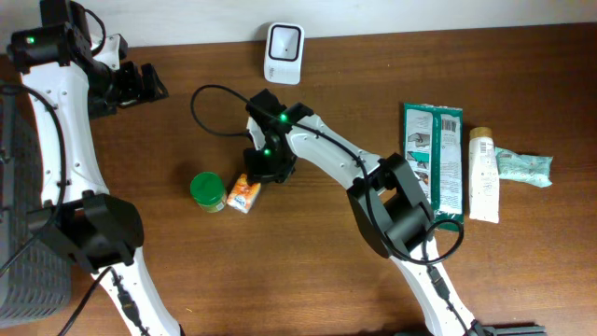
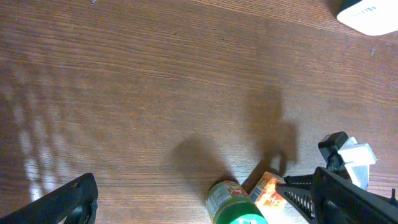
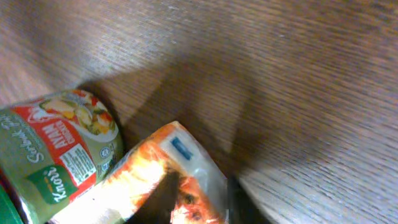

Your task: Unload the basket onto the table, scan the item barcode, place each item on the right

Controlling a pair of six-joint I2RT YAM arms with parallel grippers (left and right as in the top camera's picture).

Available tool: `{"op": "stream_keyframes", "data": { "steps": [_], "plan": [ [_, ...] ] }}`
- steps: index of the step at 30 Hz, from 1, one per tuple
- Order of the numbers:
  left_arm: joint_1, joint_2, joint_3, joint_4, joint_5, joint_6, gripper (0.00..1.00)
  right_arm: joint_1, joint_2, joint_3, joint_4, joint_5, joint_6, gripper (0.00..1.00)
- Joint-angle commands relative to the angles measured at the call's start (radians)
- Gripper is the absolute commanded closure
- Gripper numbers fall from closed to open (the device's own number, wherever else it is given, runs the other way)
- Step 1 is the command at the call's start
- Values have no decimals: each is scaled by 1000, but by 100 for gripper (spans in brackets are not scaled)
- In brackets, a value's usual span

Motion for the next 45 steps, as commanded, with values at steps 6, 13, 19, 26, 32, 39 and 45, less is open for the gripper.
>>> {"op": "stream_keyframes", "data": {
  "steps": [6, 13, 19, 26, 32, 39, 45],
  "plan": [
    [4, 0, 9, 1, 0, 8, 1, -91, 15, 147, -312, -1, -608, 96],
    [4, 0, 9, 1, 0, 8, 1, -168, 16, 300, -461, 27, -810, 21],
    [4, 0, 9, 1, 0, 8, 1, -116, 18, 288, -346, 121, -221, 68],
    [4, 0, 9, 1, 0, 8, 1, -157, 9, 252, -507, 132, -134, 73],
    [4, 0, 9, 1, 0, 8, 1, -188, -173, 252, -524, 133, -160, 73],
    [4, 0, 9, 1, 0, 8, 1, -222, -332, 158, -584, 207, -185, 73],
    [4, 0, 9, 1, 0, 8, 1, -224, -481, -341, -207, 99, -127, 67]
  ]
}}
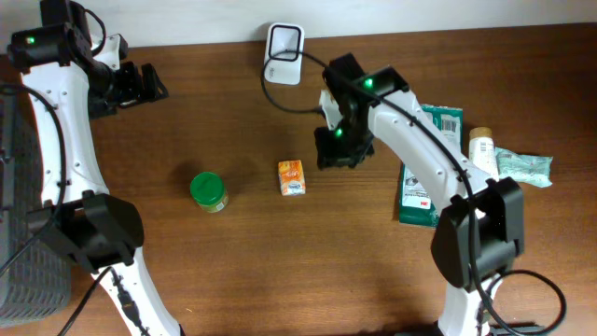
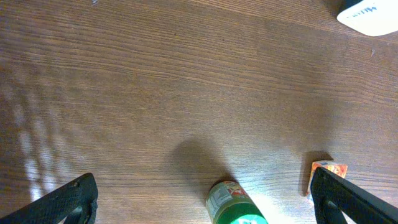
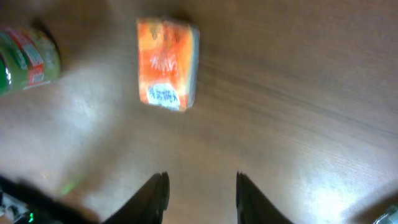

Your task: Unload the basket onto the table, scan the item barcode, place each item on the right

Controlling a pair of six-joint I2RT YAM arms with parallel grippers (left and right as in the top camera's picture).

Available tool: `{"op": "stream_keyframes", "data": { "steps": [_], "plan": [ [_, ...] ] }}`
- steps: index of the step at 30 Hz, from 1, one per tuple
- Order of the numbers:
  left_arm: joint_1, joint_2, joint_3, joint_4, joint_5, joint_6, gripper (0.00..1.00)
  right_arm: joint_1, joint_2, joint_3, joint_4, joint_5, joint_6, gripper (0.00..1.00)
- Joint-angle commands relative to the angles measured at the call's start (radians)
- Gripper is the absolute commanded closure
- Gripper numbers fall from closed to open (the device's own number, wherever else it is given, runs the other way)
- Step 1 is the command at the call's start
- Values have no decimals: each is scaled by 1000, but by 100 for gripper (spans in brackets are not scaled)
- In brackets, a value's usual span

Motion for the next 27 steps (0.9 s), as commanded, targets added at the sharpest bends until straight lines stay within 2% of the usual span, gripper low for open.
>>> {"op": "stream_keyframes", "data": {
  "steps": [1, 3, 5, 6, 7, 8, 9, 18, 25, 27],
  "plan": [
    [4, -1, 9, 0, 0, 8, 1, 3, -42, -144, 150, -101, 92, 67],
    [4, -1, 9, 0, 0, 8, 1, 3, -35, -285, 353, -151, 249, 75],
    [4, -1, 9, 1, 0, 8, 1, 3, -34, -410, 530, -188, 349, 78],
    [4, -1, 9, 0, 0, 8, 1, 4, -34, -456, 592, -203, 375, 73],
    [4, -1, 9, 0, 0, 8, 1, 4, -34, -478, 625, -203, 375, 62],
    [4, -1, 9, 0, 0, 8, 1, 4, -32, -488, 644, -202, 375, 56],
    [4, -1, 9, 1, 0, 8, 1, 5, -23, -490, 662, -203, 375, 55],
    [4, -1, 9, 1, 0, 8, 1, 56, 18, -490, 763, -168, 431, 55],
    [4, -1, 9, 0, 0, 8, 1, 69, 54, -494, 754, -150, 473, 60],
    [4, -1, 9, 0, 0, 8, 1, 68, 76, -494, 758, -150, 475, 67]
  ]
}}
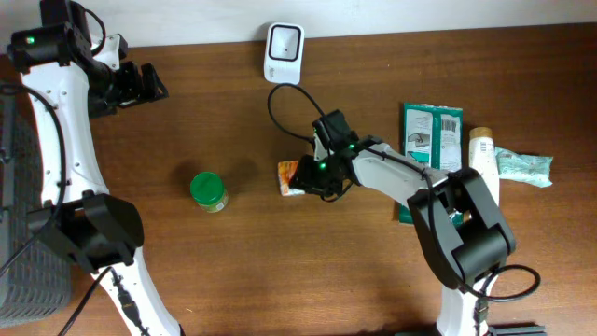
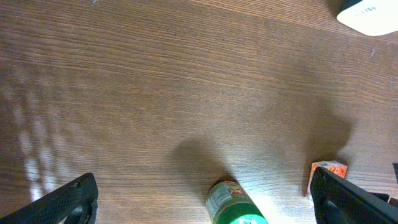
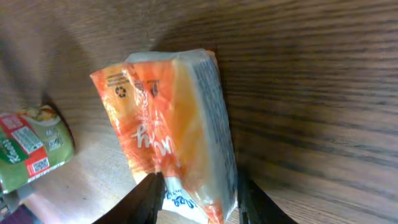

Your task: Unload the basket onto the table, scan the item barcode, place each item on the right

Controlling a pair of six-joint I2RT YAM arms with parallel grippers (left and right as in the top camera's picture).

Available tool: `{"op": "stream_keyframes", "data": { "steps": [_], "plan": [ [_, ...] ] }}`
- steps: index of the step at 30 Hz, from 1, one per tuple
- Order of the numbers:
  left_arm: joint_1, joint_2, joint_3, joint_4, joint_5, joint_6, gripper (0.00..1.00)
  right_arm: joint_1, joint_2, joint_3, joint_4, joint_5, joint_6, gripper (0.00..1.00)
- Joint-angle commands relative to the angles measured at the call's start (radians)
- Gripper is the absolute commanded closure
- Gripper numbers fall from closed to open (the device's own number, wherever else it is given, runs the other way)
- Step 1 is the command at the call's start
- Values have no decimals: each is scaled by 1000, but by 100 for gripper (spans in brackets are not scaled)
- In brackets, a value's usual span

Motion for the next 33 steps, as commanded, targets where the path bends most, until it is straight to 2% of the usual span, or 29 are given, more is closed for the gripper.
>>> {"op": "stream_keyframes", "data": {
  "steps": [1, 3, 5, 6, 7, 10, 12, 14, 17, 18, 19, 20, 26, 30, 33],
  "plan": [
    [4, 0, 9, 0, 0, 8, 1, 6, 43, -10, -4, 17, 11, 74],
    [4, 0, 9, 0, 0, 8, 1, 4, 43, -6, -10, 5, 3, 86],
    [4, 0, 9, 0, 0, 8, 1, -18, 31, 18, -44, -46, -97, 89],
    [4, 0, 9, 0, 0, 8, 1, -41, 27, 56, -108, -78, -190, 90],
    [4, 0, 9, 0, 0, 8, 1, -73, 26, 124, -212, -132, -359, 96],
    [4, 0, 9, 0, 0, 8, 1, -92, 26, 292, -458, -127, -866, 96],
    [4, 0, 9, 0, 0, 8, 1, -74, 29, 314, -472, -87, -983, 96],
    [4, 0, 9, 0, 0, 8, 1, -51, 42, 311, -482, -87, -1020, 96],
    [4, 0, 9, 0, 0, 8, 1, -19, 55, 311, -487, -66, -1052, 96],
    [4, 0, 9, 0, 0, 8, 1, -18, 55, 311, -487, -53, -1051, 63],
    [4, 0, 9, 0, 0, 8, 1, -24, 55, 311, -487, -53, -1050, 44],
    [4, 0, 9, 0, 0, 8, 1, -35, 55, 311, -483, -52, -1020, 36],
    [4, 0, 9, 0, 0, 8, 1, -70, 70, 296, -441, -50, -550, 37],
    [4, 0, 9, 0, 0, 8, 1, -60, 113, 249, -392, -50, -542, 46],
    [4, 0, 9, 0, 0, 8, 1, -59, 130, 239, -367, -54, -542, 48]
  ]
}}
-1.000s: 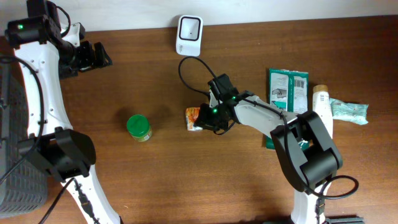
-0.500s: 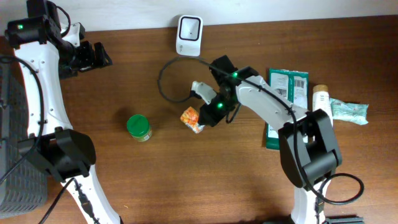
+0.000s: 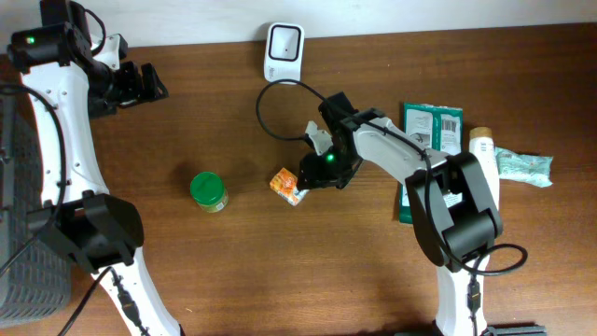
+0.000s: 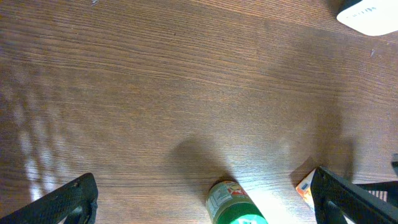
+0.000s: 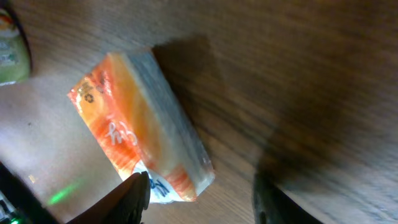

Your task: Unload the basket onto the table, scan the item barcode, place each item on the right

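Observation:
An orange packet [image 3: 284, 184] lies askew on the table, right of a green-lidded jar [image 3: 208, 191]. In the right wrist view the orange packet [image 5: 140, 146] has its lower end between the fingers, close to the left one [image 5: 134, 199]. My right gripper [image 5: 202, 202] is open, low beside the packet's right end [image 3: 312, 173]. The white scanner [image 3: 284, 51] stands at the back edge. My left gripper [image 3: 149, 84] hangs open at the far left, high above the wood [image 4: 208, 200]; it looks down on the jar [image 4: 236, 206] and the packet [image 4: 305, 186].
A black cable [image 3: 270, 107] loops from the scanner toward the right arm. A green sachet pack [image 3: 432, 159], a white bottle [image 3: 482, 175] and a teal wipes pack [image 3: 524, 166] lie at the right. A grey basket [image 3: 28, 271] stands past the table's left edge.
The packet has turned from nearly upright to a diagonal and shifted slightly left. My right gripper's fingers stand wider apart, now at the packet's lower end. The left arm has not moved.
My right gripper was first down on the packet beside the green jar. Then the packet lay alone further right and the gripper was raised near the scanner. Then the gripper was down around the packet again. Now the packet lies askew.

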Controlling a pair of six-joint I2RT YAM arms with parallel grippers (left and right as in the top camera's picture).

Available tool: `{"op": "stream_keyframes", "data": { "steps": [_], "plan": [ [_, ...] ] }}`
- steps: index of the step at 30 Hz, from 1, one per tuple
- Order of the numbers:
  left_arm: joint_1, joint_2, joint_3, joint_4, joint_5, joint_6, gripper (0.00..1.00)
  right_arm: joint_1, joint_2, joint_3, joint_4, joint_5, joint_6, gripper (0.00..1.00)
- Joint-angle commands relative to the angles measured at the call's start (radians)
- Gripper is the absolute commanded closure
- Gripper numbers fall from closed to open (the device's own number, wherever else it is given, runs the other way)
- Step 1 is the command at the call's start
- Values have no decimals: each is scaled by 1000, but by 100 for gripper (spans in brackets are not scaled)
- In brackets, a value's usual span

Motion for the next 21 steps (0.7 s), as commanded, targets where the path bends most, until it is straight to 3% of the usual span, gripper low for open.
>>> {"op": "stream_keyframes", "data": {
  "steps": [1, 5, 9, 11, 13, 14, 19, 21],
  "plan": [
    [4, -1, 9, 0, 0, 8, 1, 6, 11, -5, 16, -1, 8, 49],
    [4, -1, 9, 0, 0, 8, 1, 21, 13, -5, 32, -8, 9, 50],
    [4, -1, 9, 0, 0, 8, 1, 58, 46, -7, 59, -4, 89, 57],
    [4, -1, 9, 0, 0, 8, 1, 45, 59, -7, 58, -5, 121, 67],
    [4, -1, 9, 0, 0, 8, 1, 32, 59, -7, 58, -5, 140, 89],
    [4, -1, 9, 0, 0, 8, 1, 32, 59, -7, 58, -9, 140, 96],
    [4, -1, 9, 0, 0, 8, 1, 31, -6, 41, -10, -100, 120, 96],
    [4, -1, 9, 0, 0, 8, 1, 9, -34, 89, -53, -352, 16, 96]
  ]
}}
